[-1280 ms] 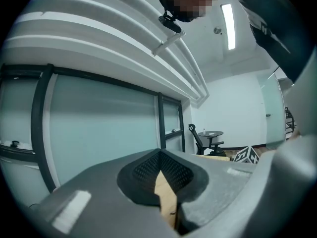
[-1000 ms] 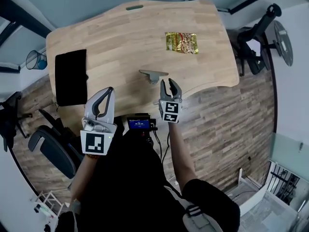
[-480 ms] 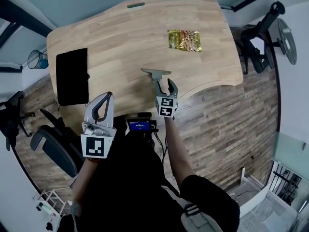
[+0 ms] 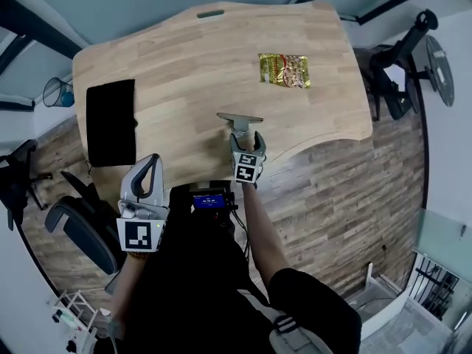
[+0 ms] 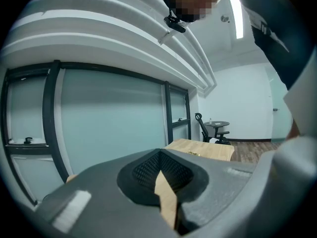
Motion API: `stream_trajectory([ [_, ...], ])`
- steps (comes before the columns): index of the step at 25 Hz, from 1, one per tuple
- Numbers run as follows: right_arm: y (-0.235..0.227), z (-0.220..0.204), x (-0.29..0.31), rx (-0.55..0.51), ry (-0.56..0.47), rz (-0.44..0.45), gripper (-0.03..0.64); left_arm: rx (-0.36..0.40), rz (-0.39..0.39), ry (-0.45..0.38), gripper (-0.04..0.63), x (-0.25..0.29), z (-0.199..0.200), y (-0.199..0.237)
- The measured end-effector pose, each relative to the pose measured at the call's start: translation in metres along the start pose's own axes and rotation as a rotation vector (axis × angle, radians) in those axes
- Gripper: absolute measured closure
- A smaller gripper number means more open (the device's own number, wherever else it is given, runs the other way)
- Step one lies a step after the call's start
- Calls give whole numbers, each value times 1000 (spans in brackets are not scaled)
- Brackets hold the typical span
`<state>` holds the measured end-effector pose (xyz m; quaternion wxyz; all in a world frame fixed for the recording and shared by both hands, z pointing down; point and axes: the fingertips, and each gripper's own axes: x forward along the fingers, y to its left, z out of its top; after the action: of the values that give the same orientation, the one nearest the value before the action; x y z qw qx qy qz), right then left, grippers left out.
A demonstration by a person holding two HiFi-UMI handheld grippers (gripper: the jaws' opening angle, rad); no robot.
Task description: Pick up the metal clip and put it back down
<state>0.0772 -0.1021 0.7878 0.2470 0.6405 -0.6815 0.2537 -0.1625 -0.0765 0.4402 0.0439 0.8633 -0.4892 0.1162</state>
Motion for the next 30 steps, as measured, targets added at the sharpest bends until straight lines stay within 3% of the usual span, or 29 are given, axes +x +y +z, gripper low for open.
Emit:
stream_trajectory([
  [5,9,-8,18,5,35,-8,184,-6,20,27,595,-3,-8,6],
  [16,8,-6,44,46,17,-49,186,20,35,36,595,-3,-11,16],
  [30,7,0,54,35,60,-91,253,30,38,44,595,-4,-9,15],
])
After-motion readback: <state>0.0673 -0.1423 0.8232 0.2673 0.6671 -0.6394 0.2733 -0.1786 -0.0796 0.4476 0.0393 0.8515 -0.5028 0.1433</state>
